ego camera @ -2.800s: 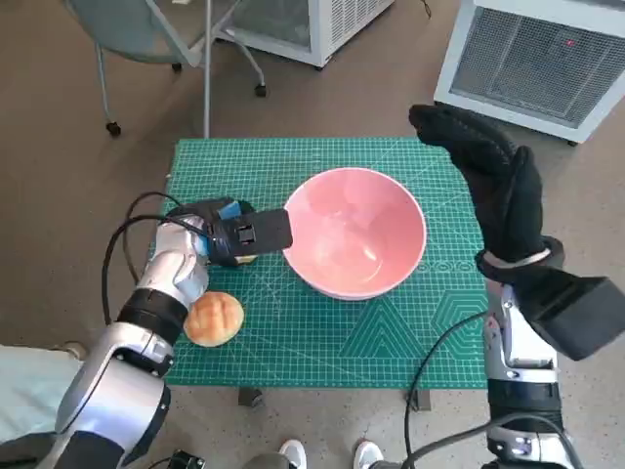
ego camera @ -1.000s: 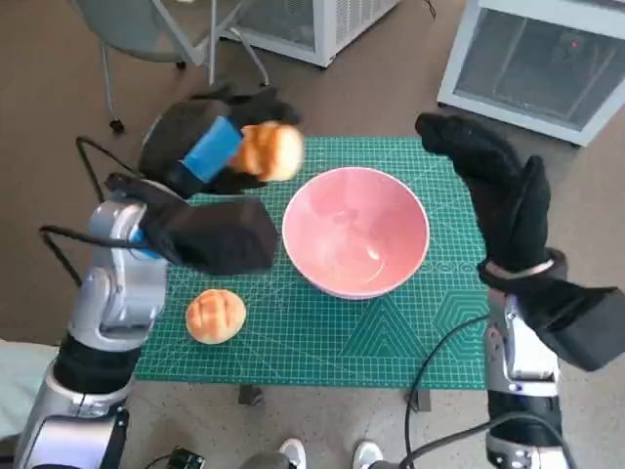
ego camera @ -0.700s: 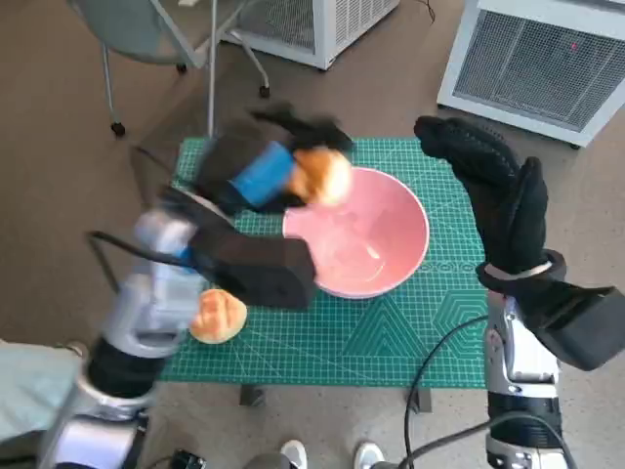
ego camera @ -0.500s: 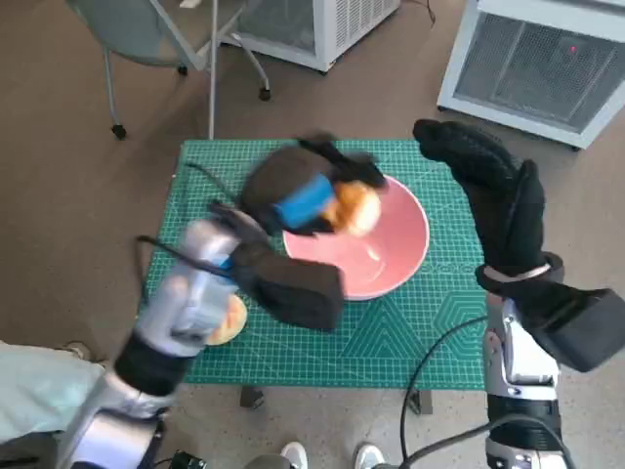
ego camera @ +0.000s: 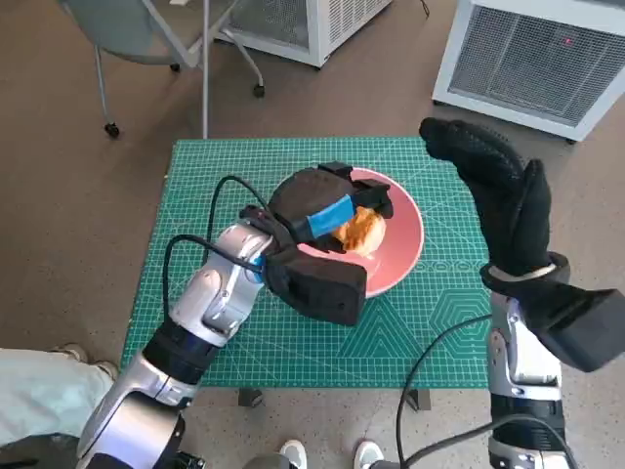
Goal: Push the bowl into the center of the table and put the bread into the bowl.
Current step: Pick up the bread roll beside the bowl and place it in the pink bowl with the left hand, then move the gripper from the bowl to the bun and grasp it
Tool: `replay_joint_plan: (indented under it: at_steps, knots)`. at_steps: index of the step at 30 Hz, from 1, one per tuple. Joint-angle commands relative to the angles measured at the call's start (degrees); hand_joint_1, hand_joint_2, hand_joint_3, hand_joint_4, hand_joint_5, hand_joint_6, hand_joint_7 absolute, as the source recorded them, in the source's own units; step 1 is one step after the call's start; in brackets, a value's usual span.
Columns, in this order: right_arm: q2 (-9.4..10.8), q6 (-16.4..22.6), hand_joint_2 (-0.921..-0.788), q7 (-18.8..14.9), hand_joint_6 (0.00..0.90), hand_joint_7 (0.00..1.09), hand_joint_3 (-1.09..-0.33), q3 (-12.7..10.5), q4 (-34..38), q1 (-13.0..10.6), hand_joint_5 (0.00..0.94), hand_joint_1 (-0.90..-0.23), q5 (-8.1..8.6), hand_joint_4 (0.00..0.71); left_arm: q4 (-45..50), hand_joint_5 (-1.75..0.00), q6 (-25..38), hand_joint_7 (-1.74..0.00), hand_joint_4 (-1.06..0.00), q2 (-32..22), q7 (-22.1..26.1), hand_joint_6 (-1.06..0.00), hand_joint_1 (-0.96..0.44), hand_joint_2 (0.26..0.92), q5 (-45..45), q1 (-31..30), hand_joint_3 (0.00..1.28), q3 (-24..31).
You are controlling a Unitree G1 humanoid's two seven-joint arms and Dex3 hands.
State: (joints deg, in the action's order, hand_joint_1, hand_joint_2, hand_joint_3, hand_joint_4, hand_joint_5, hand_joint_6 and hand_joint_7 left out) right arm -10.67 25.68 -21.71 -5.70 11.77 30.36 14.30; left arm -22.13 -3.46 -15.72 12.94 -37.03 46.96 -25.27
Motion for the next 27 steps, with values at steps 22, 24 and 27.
replay_joint_plan:
  at_steps: [22,24,27]
  knots:
    - [0.66,-1.25,-0.921,0.31,-0.001,0.47,-0.684,0.26,0.14,-1.45,0.003,-0.708,-0.64,0.098,11.01,0.00,-0.13,-0.02,-0.16,-5.61,11.31,-0.35,-0.27,0.777,10.50,-2.11,0.00,7.43]
    - [0.70,-1.31,-0.921,0.29,-0.001,0.47,-0.684,0.24,0.09,-1.43,0.003,-0.708,-0.60,0.100,13.64,0.00,0.61,-0.01,-0.12,-6.87,13.88,-0.33,-0.29,0.777,12.64,-2.62,0.00,8.75]
    - [0.74,-1.36,-0.921,0.21,-0.001,0.47,-0.684,0.22,0.02,-1.47,0.004,-0.708,-0.55,0.101,18.54,0.00,2.68,0.00,-0.08,-9.11,18.21,-0.29,-0.31,0.776,16.36,-3.73,0.00,11.23]
